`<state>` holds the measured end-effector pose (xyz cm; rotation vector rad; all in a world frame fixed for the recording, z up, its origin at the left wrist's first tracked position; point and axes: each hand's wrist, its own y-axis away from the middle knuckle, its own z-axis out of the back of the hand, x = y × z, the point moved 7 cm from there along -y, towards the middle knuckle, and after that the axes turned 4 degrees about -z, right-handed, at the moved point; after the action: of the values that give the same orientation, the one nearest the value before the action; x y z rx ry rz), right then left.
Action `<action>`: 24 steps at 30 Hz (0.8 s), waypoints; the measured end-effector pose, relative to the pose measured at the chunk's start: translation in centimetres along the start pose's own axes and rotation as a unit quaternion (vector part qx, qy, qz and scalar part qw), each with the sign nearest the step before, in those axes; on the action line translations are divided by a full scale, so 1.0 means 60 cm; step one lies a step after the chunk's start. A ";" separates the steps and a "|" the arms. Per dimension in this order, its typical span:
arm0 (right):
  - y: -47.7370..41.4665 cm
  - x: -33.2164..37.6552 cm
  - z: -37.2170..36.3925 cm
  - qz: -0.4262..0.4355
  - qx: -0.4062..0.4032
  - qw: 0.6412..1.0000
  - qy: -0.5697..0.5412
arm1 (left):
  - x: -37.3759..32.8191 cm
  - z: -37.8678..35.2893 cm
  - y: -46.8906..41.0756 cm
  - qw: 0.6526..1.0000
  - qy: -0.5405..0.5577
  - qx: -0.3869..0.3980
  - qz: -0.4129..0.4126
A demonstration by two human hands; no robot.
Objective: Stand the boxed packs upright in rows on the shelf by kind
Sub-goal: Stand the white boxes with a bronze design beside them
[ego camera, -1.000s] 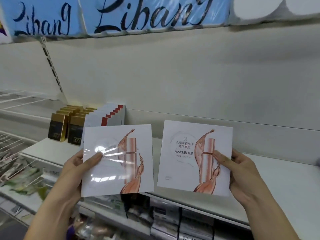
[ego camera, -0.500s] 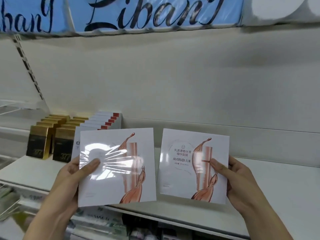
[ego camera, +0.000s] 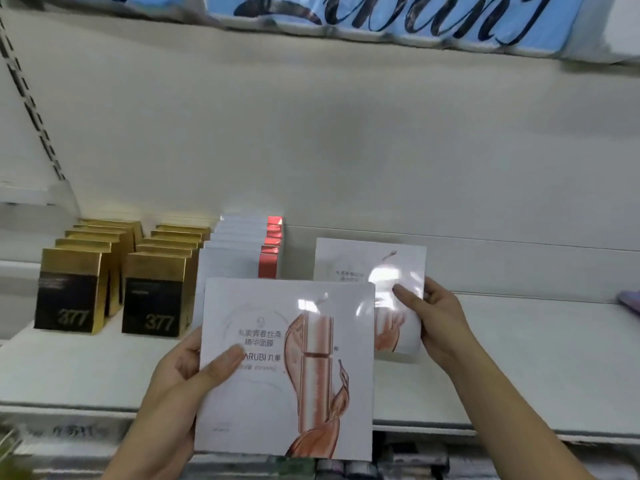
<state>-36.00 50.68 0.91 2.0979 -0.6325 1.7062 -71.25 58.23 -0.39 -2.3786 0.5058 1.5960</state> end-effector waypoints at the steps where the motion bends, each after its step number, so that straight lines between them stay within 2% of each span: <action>1: -0.011 0.000 -0.010 0.000 -0.001 1.000 0.007 | -0.001 0.003 0.000 1.000 0.000 0.003 0.005; 9: -0.099 -0.004 -0.059 0.006 -0.011 0.999 0.038 | -0.002 0.005 0.005 1.000 0.012 0.019 0.003; 15: -0.133 -0.023 -0.052 -0.011 -0.051 0.997 0.064 | 0.006 -0.013 0.007 1.000 -0.002 0.029 -0.002; 20: -0.119 -0.017 -0.039 -0.007 -0.088 0.989 0.116 | 0.011 -0.034 0.004 1.000 -0.011 0.018 -0.018; 24: -0.029 0.021 -0.009 0.057 -0.144 0.982 0.111 | 0.014 -0.056 -0.005 0.999 -0.010 0.008 -0.036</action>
<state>-35.29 52.28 2.27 1.6749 -0.8833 1.7573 -68.01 57.10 0.08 -2.3387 0.4214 1.5775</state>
